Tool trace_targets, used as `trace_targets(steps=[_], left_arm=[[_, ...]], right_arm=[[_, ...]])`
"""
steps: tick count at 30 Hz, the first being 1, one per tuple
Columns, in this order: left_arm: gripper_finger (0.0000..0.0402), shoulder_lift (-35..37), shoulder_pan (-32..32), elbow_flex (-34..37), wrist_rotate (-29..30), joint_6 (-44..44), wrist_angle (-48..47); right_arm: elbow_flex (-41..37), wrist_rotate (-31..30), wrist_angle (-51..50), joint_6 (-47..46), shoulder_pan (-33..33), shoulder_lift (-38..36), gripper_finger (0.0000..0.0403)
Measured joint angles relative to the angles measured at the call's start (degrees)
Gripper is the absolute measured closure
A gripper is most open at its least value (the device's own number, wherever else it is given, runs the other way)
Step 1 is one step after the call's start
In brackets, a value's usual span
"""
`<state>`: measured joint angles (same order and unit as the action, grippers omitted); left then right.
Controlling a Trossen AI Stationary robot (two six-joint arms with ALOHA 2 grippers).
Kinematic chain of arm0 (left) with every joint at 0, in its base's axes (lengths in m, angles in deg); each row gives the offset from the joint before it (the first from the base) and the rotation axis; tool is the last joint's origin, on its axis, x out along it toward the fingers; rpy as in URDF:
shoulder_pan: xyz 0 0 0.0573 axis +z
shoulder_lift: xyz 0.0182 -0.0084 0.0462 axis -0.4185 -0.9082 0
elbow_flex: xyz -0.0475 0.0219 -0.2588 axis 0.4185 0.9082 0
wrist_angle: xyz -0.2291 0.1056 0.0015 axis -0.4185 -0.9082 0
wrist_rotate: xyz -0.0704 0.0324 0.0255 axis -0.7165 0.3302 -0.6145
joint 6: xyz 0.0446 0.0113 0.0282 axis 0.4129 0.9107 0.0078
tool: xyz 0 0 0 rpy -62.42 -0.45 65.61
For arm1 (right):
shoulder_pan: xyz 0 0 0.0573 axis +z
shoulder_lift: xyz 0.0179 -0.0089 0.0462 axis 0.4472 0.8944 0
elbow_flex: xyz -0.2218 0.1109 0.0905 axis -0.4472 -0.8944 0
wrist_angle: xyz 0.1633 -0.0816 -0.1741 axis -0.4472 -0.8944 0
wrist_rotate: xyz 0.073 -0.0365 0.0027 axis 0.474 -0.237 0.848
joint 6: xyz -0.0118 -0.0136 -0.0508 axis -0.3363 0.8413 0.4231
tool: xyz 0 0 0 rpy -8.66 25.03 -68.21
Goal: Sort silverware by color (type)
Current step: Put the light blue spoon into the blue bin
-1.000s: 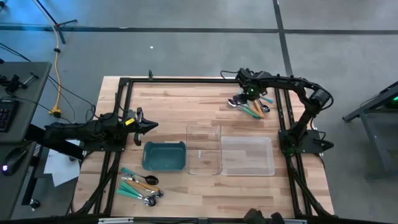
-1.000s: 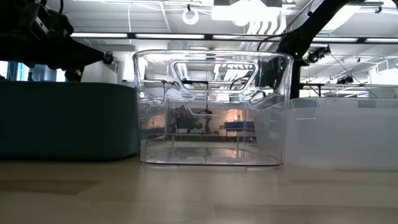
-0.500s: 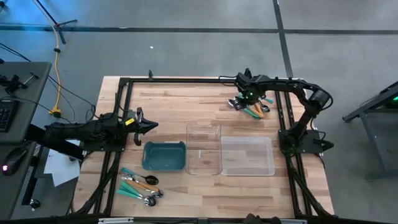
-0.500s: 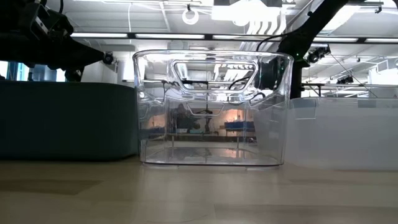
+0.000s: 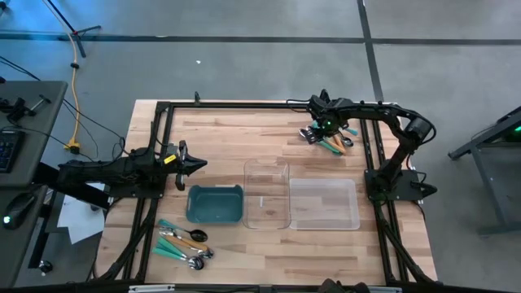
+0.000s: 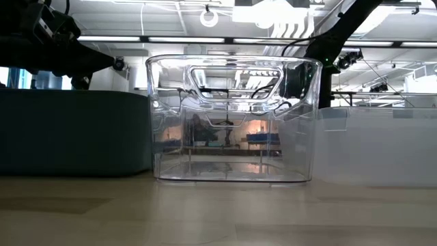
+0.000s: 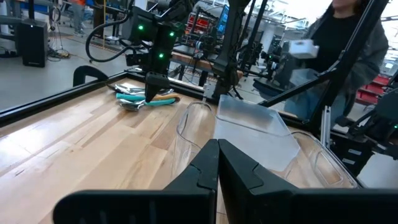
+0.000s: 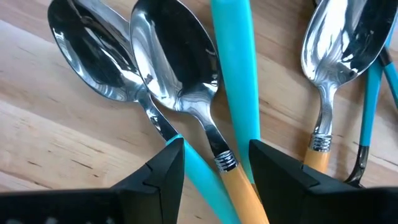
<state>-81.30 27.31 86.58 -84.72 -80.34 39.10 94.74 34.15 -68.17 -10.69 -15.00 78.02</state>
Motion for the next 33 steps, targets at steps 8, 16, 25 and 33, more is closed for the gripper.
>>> trace_targets(steps=[8,16,25,33], left_arm=[[0.0401,0.0,0.0,0.0,0.0,0.0,0.0],[0.0401,0.0,0.0,0.0,0.0,0.0,0.0],[0.0401,0.0,0.0,0.0,0.0,0.0,0.0],[0.0401,0.0,0.0,0.0,0.0,0.0,0.0]], right_arm=[[2.8,-1.9,-0.3,0.2,0.0,0.2,0.0238],[2.8,-0.8,-0.7,0.7,0.3,0.2,0.0238],[2.8,3.6,0.7,6.3,3.4,0.2,0.0238],[2.8,3.4,0.6,6.6,2.9,2.3,0.0238]])
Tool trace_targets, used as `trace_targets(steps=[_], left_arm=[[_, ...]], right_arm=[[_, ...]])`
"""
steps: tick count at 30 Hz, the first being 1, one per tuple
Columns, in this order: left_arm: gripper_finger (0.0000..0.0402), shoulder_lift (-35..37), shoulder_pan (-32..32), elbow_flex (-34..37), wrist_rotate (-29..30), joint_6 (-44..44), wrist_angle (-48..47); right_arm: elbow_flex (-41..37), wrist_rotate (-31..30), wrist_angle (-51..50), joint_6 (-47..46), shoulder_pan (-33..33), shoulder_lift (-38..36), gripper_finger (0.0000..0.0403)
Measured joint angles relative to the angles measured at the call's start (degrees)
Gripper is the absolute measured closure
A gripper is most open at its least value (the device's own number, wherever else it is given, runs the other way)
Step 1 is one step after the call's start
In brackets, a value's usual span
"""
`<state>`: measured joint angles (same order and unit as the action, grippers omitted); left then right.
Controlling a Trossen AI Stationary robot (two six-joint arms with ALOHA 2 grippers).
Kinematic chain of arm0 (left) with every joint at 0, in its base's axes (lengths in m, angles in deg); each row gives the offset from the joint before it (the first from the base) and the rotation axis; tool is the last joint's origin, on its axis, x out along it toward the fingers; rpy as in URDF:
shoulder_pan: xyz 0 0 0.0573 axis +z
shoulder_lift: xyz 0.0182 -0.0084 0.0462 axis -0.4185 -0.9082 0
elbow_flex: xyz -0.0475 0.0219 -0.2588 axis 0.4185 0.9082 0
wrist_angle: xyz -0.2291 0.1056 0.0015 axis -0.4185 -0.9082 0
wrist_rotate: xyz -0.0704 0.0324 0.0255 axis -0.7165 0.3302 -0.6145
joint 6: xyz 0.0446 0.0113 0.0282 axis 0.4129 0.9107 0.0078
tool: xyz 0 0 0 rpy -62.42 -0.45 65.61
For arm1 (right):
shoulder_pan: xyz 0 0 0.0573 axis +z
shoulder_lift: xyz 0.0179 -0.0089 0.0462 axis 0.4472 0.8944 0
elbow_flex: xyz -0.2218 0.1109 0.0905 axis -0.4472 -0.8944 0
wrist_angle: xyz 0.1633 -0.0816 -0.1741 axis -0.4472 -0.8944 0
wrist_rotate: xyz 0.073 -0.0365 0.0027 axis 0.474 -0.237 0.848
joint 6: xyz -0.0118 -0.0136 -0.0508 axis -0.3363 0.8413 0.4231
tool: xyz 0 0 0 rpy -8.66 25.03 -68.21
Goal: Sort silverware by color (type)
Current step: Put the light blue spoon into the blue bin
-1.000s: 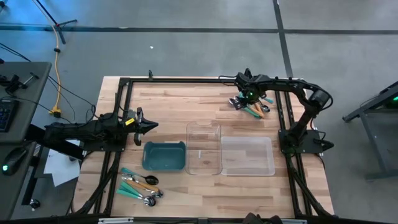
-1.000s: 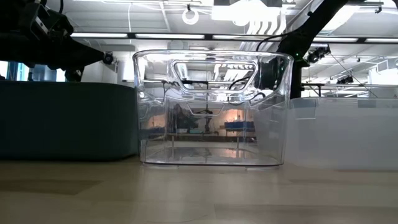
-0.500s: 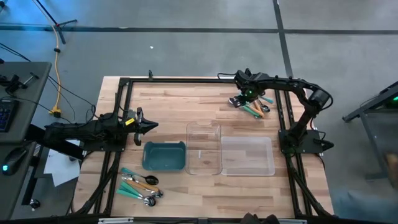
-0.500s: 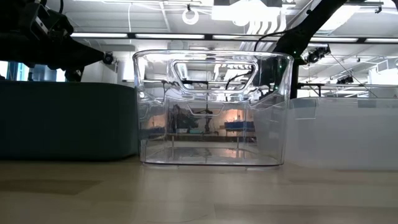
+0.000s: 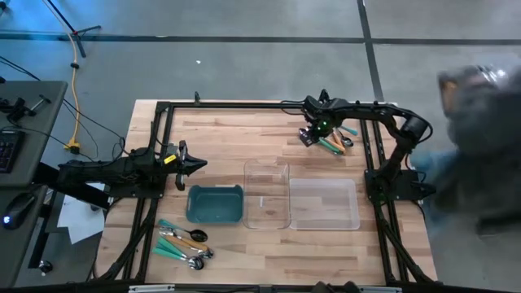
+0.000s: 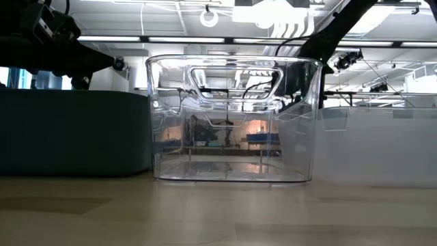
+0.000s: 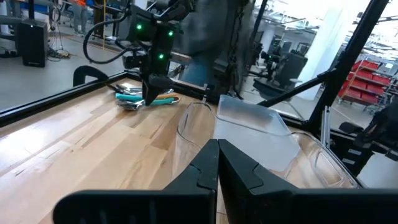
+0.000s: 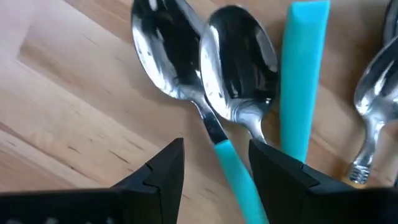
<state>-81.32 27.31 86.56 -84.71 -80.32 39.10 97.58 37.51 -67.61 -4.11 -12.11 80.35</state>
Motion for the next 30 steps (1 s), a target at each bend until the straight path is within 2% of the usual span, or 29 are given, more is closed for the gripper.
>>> trace_targets(steps=[16,20,26,28,30], left_arm=[[0.0401,0.0,0.0,0.0,0.0,0.0,0.0],[0.0401,0.0,0.0,0.0,0.0,0.0,0.0],[0.0401,0.0,0.0,0.0,0.0,0.0,0.0],[0.0401,0.0,0.0,0.0,0.0,0.0,0.0],[0.0401,0.0,0.0,0.0,0.0,0.0,0.0]], right_arm=[[0.2,-1.3,-0.2,2.8,0.9,3.0,0.0241],[0.2,-1.0,-0.1,3.0,0.9,3.1,0.0276],[0.2,0.0,0.0,2.9,1.0,3.1,0.0375],[0.2,0.4,0.0,3.0,0.9,3.1,0.0386],[0.2,0.4,0.0,2.9,0.9,3.1,0.0378]])
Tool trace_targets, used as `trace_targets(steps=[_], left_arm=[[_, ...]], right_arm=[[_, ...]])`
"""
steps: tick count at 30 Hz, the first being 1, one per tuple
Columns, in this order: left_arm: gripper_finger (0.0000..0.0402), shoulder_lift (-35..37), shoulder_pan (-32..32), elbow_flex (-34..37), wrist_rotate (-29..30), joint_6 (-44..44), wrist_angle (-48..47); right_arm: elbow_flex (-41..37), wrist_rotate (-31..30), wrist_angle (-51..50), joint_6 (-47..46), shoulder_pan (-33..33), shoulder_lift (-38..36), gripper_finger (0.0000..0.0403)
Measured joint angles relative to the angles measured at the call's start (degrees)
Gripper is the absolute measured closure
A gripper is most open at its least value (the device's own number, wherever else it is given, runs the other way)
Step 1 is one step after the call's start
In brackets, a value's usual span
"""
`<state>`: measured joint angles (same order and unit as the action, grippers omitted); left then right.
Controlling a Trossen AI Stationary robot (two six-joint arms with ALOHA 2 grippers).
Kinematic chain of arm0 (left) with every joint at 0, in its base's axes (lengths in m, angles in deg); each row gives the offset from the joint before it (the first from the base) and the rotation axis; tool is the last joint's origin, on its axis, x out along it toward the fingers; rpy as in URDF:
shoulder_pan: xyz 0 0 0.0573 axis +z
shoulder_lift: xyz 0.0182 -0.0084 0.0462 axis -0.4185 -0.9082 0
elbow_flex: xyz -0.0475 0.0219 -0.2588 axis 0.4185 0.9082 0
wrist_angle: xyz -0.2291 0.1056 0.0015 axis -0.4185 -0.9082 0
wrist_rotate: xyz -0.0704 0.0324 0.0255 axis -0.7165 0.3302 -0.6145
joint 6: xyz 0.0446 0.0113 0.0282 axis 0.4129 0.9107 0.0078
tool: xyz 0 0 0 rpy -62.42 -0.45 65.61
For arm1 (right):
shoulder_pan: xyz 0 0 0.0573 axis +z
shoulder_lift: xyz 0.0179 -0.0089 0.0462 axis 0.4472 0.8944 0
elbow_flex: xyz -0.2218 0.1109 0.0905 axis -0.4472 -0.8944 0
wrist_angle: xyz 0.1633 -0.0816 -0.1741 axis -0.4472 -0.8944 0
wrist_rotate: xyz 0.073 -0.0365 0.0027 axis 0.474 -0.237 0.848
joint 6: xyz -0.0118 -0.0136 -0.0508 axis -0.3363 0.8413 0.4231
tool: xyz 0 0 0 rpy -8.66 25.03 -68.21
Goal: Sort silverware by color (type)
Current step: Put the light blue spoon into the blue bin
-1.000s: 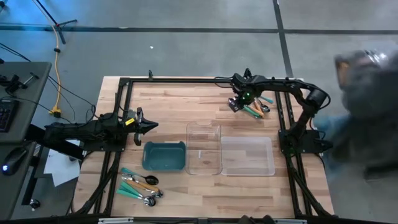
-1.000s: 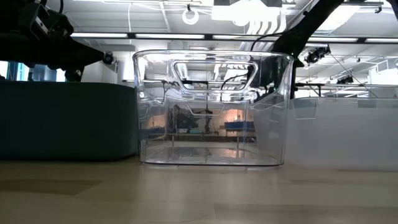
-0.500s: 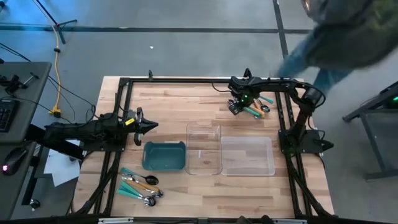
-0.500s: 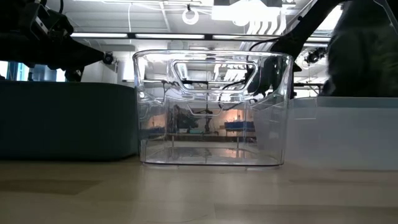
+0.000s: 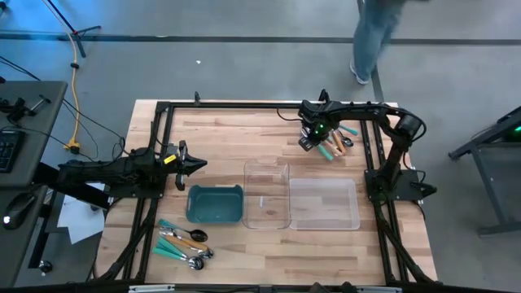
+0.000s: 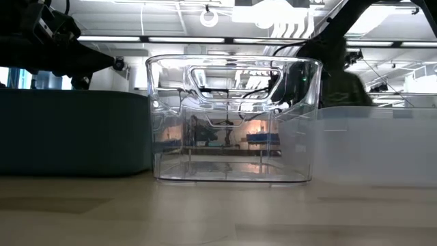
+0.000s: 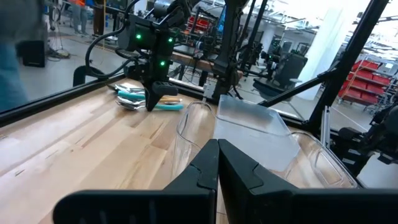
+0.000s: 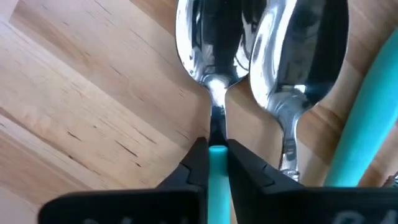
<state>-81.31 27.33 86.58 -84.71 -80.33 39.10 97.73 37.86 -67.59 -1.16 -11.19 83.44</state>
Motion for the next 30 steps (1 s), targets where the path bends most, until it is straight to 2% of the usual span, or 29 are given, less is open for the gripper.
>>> trace_targets(steps=[3,8,15,19,24,30], left_arm=[[0.0401,0.0,0.0,0.0,0.0,0.0,0.0],[0.0401,0.0,0.0,0.0,0.0,0.0,0.0],[0.0401,0.0,0.0,0.0,0.0,0.0,0.0],[0.0401,0.0,0.0,0.0,0.0,0.0,0.0],[0.0401,0.0,0.0,0.0,0.0,0.0,0.0],[0.0401,0.0,0.0,0.0,0.0,0.0,0.0]], right_arm=[[0.0,0.1,0.0,0.0,0.0,0.0,0.0365],[0.0,0.9,0.1,0.1,-0.1,0.0,0.0387],[-0.2,3.2,-0.3,0.6,0.3,-0.6,0.0386],[-0.3,4.2,-0.4,0.9,1.0,-3.4,0.0386],[-0.3,6.7,0.1,1.4,3.0,-6.9,0.0386],[-0.3,7.2,2.7,-0.3,8.3,-10.1,0.0386]])
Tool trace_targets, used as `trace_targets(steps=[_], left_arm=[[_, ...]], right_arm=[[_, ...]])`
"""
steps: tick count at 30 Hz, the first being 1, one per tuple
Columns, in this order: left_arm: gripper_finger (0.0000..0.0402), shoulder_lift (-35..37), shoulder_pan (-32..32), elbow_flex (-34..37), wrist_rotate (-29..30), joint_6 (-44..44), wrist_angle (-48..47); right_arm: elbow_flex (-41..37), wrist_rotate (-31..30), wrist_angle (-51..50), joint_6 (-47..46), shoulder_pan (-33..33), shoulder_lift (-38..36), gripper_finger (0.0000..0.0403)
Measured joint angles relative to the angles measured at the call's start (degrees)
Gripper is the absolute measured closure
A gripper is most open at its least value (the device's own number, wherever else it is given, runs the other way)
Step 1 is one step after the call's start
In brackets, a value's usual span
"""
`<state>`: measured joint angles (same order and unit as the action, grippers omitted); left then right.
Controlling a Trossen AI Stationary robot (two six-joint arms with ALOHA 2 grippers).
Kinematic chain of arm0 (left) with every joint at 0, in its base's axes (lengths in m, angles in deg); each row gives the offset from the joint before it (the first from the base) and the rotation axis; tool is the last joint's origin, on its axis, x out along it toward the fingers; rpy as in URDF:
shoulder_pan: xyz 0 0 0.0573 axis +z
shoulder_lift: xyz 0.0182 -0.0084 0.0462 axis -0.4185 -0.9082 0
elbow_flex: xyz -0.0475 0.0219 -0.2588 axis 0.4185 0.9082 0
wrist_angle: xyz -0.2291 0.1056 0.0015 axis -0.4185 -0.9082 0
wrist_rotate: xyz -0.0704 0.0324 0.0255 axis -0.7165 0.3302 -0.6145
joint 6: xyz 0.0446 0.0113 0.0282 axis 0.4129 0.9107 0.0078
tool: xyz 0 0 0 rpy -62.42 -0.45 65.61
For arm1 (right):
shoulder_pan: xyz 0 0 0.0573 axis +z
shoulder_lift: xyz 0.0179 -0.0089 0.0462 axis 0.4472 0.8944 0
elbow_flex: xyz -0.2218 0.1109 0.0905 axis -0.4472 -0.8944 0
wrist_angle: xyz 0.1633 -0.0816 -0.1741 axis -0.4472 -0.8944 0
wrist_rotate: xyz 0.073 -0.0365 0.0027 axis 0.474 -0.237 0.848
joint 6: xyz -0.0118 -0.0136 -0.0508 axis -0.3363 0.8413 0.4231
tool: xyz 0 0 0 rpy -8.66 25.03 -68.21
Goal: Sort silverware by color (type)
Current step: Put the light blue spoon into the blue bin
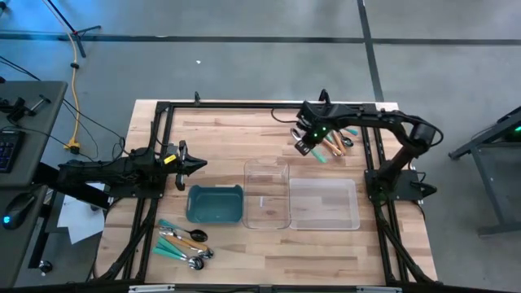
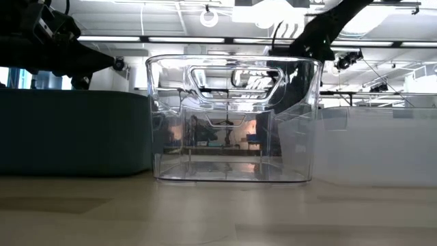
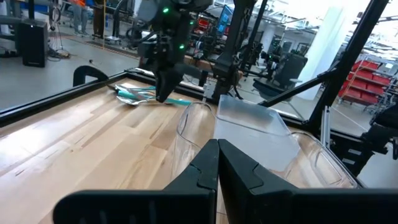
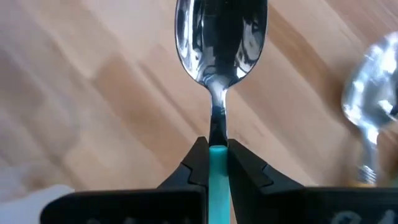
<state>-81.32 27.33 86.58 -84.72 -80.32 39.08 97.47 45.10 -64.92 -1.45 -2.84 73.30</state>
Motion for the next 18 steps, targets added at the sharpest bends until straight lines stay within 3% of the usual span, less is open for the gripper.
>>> trace_targets(steps=[11,18], left_arm=[[0.0401,0.0,0.0,0.0,0.0,0.0,0.0],[0.0401,0.0,0.0,0.0,0.0,0.0,0.0]], right_arm=[[-8.3,-0.8,17.2,-5.8,5.9,-10.3,0.0386],[-10.1,-0.2,34.9,-5.1,7.2,-16.9,0.0386]])
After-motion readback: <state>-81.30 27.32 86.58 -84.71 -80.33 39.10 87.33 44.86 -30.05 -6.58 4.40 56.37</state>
